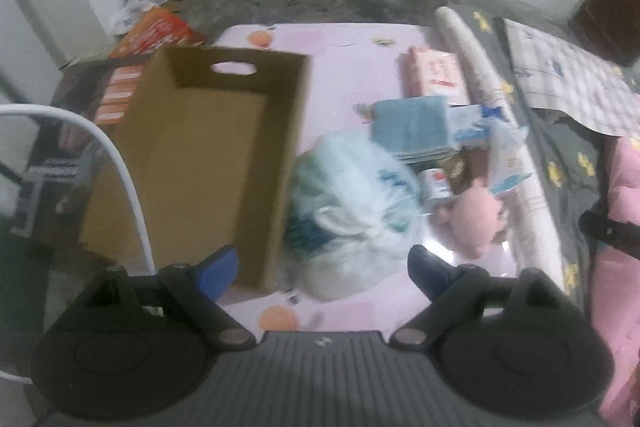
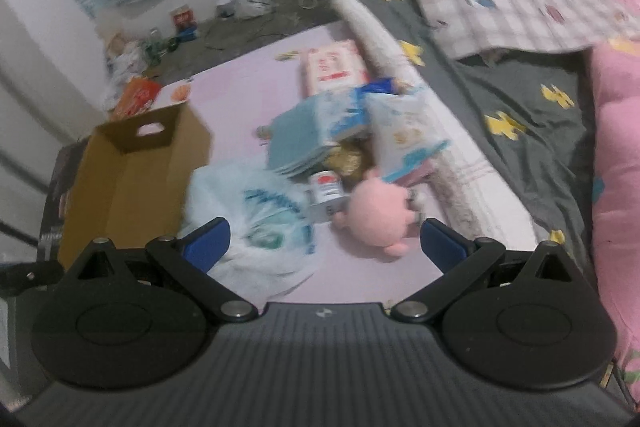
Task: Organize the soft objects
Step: 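Grasp the white-and-blue snack bag with the right gripper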
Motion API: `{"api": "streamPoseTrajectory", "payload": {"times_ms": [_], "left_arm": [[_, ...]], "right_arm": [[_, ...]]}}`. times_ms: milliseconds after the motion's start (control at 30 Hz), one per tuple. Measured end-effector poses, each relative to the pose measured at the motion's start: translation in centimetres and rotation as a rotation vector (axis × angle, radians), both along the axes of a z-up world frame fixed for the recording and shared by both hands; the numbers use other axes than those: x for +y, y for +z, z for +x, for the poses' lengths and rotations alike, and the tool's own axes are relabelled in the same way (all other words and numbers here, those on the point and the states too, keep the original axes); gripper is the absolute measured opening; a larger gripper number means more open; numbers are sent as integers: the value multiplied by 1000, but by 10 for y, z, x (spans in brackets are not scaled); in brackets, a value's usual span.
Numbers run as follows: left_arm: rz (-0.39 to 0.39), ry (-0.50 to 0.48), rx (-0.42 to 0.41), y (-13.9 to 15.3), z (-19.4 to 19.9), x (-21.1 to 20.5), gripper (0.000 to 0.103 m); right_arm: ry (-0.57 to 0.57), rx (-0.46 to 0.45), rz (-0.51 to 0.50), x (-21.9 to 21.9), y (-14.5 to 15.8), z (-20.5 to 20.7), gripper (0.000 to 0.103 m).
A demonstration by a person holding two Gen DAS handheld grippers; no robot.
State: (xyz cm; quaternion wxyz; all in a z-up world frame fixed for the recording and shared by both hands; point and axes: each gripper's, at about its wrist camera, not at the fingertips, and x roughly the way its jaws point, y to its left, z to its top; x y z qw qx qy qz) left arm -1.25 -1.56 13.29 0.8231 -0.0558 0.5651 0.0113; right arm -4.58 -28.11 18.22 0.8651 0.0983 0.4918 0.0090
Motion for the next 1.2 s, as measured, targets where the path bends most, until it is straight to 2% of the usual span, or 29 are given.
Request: {"api": "streamPoseTrajectory", "payload": {"times_ms": [133,233,367,433,567,633,700,867,1033,1100,1200], "left_arm": [[29,-81,13,-22,34,-56,93],[4,-130,13,-45,67,-102,93],[-11,-223,48,-82,115,-171,92],[-4,-273,28,-98,134,-201,91],[-8,-345,11,-124,165,-245,85],[-28,-362,12,-134,179,-260,77],[-45,-376,24,-145,191,-271,62],[-58,-395,82,-176,215,-285,60],[-49,-402,131,-198,227,-294,59],[-51,-383,150,-206,232,-294,53],[-61,-375,161,-212,236,-293,50]], "right_arm": [[-69,-11,90,-74,-24,17,102],[-84,-28,170,-130,-48,38,102],[-64,-36,293,-188,-88,89,102],[-51,-37,357,-206,-107,119,101],[-2,-17,467,-218,-147,176,100],[13,3,510,-215,-163,198,94],[42,20,541,-213,-180,217,91],[81,92,579,-203,-217,252,88],[71,142,608,-195,-246,266,88],[64,165,632,-190,-255,268,88],[68,199,653,-183,-267,268,79]]}}
